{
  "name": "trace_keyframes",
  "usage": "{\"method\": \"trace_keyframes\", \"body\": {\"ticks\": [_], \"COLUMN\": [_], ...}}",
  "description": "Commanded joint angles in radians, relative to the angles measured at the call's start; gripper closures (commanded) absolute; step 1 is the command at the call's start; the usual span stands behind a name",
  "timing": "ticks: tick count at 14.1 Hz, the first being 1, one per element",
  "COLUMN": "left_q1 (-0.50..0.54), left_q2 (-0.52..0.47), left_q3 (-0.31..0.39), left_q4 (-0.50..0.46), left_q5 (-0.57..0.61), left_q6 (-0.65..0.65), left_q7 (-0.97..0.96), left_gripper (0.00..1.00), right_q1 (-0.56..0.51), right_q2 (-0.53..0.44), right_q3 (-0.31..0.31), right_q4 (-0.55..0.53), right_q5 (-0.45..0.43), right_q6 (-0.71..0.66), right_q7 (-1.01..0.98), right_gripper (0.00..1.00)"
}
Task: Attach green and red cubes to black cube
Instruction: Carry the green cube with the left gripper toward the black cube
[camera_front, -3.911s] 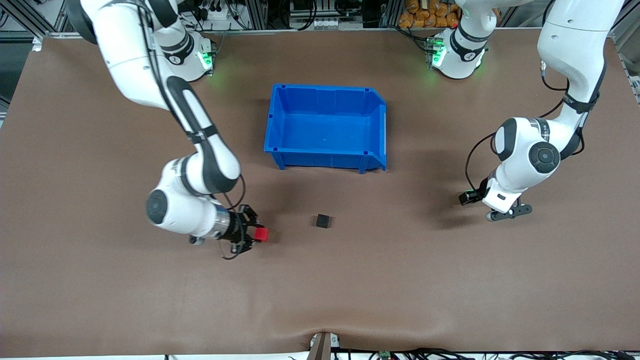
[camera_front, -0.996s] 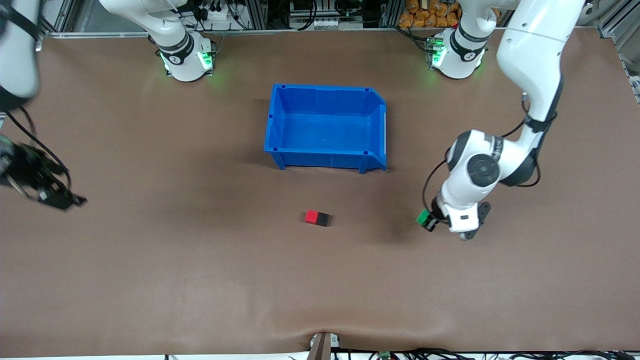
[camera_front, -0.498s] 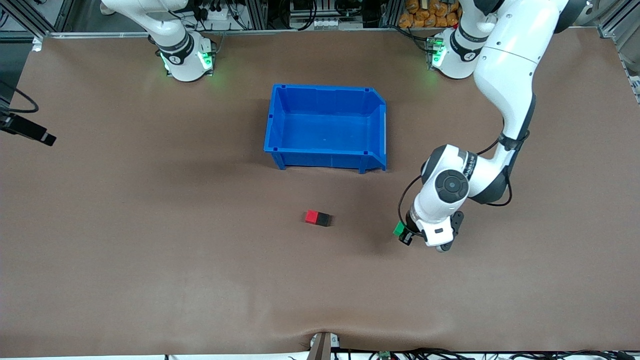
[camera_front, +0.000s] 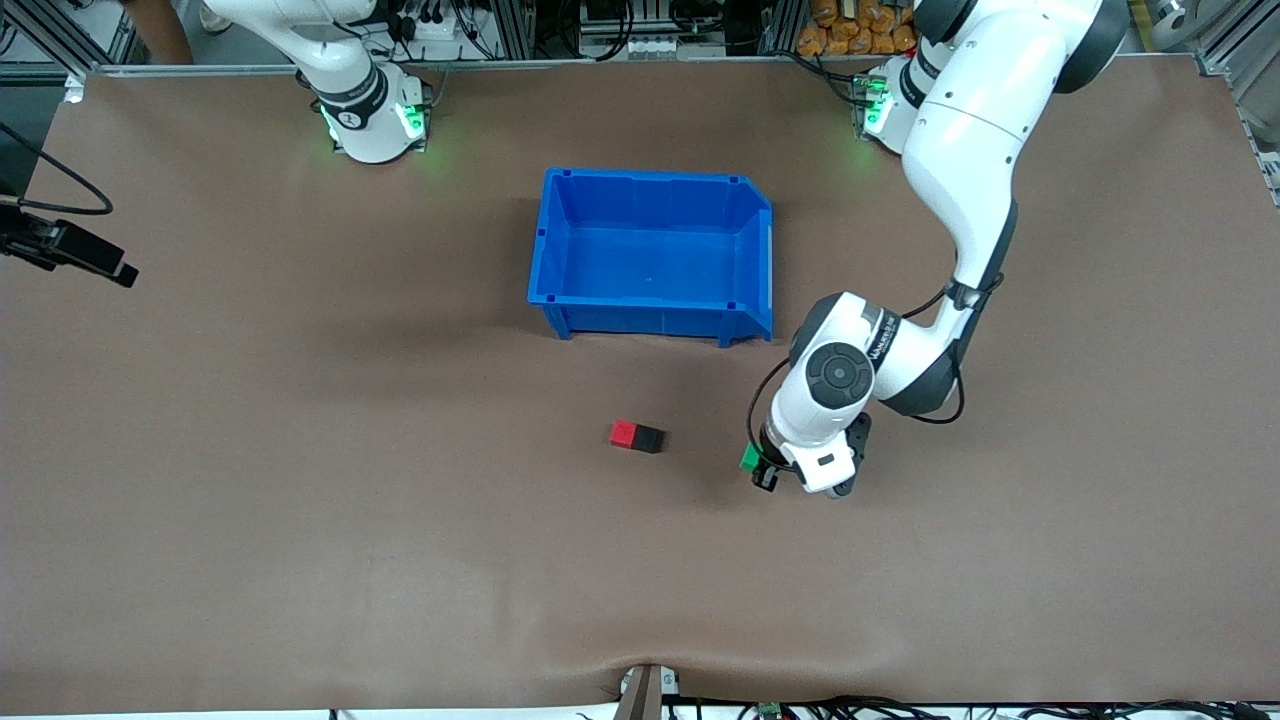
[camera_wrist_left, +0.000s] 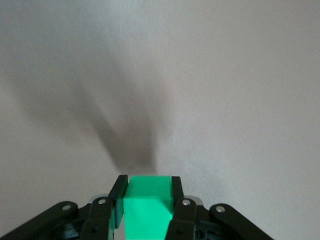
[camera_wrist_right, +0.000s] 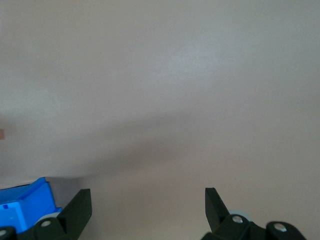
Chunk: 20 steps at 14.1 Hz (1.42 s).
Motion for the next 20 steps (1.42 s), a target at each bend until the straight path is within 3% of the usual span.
{"method": "trace_keyframes", "body": {"ticks": [1, 8, 12, 20], "left_q1": [-0.046, -0.135, -0.166, -0.246], "left_q2": [0.062, 0.105, 0.125, 0.176], "left_q3": [0.014, 0.012, 0.015, 0.069], "left_q4": [0.102, 0.148, 0.168, 0.202], "left_q5": [-0.019, -0.039, -0.039, -0.039], "left_q6": [-0.028, -0.027, -0.010, 0.024], "left_q7": [-0.084, -0.291, -0.383, -0.495], "left_gripper": [1.00, 1.00, 1.00, 1.00], "right_q1": [-0.025, -0.023, -0.032, -0.029], "right_q2": [-0.019, -0.018, 0.021, 0.019], "right_q3": [0.028, 0.028, 0.029, 0.028], "right_q4": [-0.008, -0.005, 0.089, 0.097], "right_q5": [-0.034, -0.036, -0.022, -0.024], "right_q6": [-0.009, -0.014, -0.061, -0.073], "right_q7": [-0.015, -0.017, -0.008, -0.015], "right_gripper": [0.00, 0.00, 0.00, 0.00]}}
